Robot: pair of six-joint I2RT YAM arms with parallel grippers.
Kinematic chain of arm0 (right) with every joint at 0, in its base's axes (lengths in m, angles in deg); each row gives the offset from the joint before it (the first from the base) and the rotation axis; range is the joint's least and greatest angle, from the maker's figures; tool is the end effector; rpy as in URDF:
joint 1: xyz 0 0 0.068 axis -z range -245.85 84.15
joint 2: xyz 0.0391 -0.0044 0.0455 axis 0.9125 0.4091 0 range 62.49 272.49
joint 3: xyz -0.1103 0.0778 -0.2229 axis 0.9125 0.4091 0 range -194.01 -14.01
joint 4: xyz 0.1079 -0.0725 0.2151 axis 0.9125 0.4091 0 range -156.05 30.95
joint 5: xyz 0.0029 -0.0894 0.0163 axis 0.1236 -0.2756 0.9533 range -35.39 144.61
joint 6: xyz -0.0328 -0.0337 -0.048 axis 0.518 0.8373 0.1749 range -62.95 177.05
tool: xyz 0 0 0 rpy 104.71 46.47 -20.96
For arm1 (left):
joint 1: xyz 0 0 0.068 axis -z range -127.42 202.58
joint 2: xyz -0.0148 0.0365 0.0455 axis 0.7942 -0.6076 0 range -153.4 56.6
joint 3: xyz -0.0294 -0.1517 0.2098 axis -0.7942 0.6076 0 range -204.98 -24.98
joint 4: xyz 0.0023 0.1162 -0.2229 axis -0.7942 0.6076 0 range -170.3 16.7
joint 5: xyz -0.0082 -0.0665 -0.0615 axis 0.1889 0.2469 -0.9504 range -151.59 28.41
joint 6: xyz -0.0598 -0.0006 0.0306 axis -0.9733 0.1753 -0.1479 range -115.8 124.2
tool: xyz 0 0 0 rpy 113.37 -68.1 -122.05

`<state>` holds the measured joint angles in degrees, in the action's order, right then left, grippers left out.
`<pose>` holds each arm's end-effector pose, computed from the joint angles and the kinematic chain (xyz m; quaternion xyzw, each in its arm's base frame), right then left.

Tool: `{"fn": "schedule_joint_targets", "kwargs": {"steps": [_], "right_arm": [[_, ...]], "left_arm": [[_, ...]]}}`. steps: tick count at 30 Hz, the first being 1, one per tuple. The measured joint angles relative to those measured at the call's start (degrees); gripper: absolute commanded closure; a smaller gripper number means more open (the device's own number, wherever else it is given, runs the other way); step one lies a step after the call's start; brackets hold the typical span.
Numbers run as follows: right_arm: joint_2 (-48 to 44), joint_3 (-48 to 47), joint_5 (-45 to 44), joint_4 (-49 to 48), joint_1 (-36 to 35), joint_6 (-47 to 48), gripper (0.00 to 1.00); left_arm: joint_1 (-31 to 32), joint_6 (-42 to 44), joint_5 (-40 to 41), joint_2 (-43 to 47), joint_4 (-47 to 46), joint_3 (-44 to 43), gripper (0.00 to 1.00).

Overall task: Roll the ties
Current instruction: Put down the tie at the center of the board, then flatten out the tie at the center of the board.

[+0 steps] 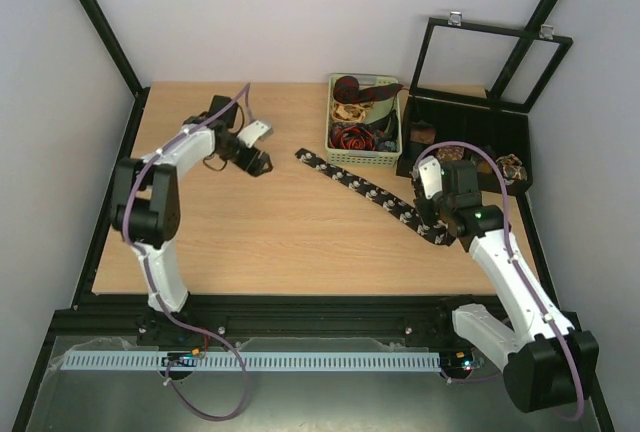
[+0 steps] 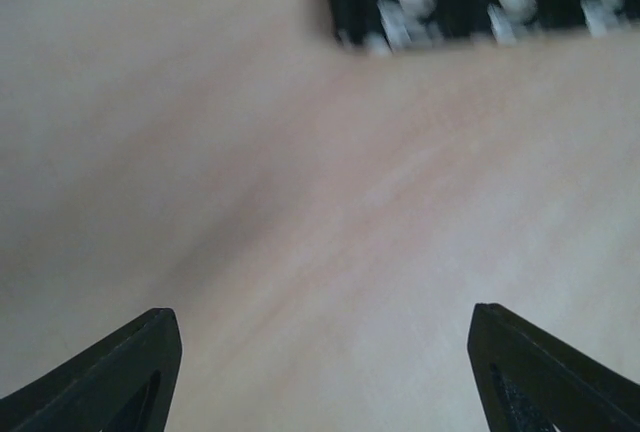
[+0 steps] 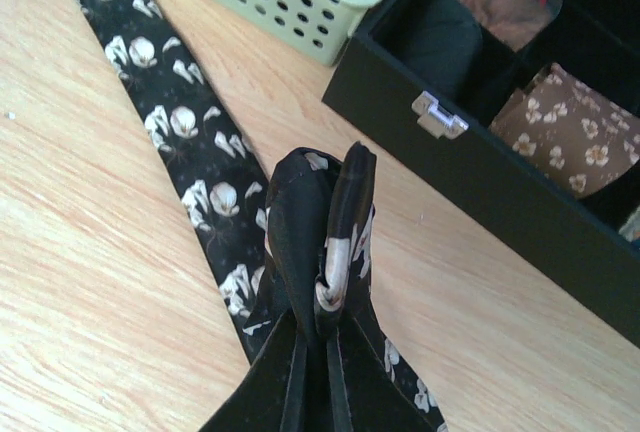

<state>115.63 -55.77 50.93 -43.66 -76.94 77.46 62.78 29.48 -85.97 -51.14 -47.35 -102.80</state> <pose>0.2133 0.0382 0.2564 -0.2247 0.8526 -0.0664 0.4670 0.3755 -0.0900 0.1787 0.3366 0.8899 -0.1735 0.2541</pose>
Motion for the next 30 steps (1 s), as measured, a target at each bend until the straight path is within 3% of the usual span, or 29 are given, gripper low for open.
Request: {"fn": "schedule_joint_targets", "kwargs": {"steps": [7, 15, 17, 20, 26, 30], "right_arm": [[4.9, -5.0, 0.7, 0.6, 0.0, -2.7, 0.96], [7.1, -7.5, 1.1, 3.1, 0.0, -7.5, 0.96], [7.1, -7.5, 0.8, 3.4, 0.0, -8.2, 0.96], [7.1, -7.5, 0.0, 3.5, 0.0, -9.4, 0.96], [7.1, -7.5, -3.9, 3.4, 0.3, -11.1, 0.99], [7.1, -7.5, -8.5, 3.5, 2.7, -13.2, 0.99]], "left_arm": [[3.6, -4.9, 0.9, -18.0, -0.5, -21.9, 0.20], [7.1, -8.0, 2.4, -28.9, -2.0, -31.8, 0.22], [7.6, -8.3, 3.0, -29.7, -2.5, -32.8, 0.29], [8.3, -8.7, 3.5, -30.8, -3.2, -33.8, 0.49], [8.3, -8.2, 2.3, -30.0, -4.2, -31.4, 0.97], [6.6, -10.1, -0.8, -24.7, -4.5, -22.6, 0.98]]}}
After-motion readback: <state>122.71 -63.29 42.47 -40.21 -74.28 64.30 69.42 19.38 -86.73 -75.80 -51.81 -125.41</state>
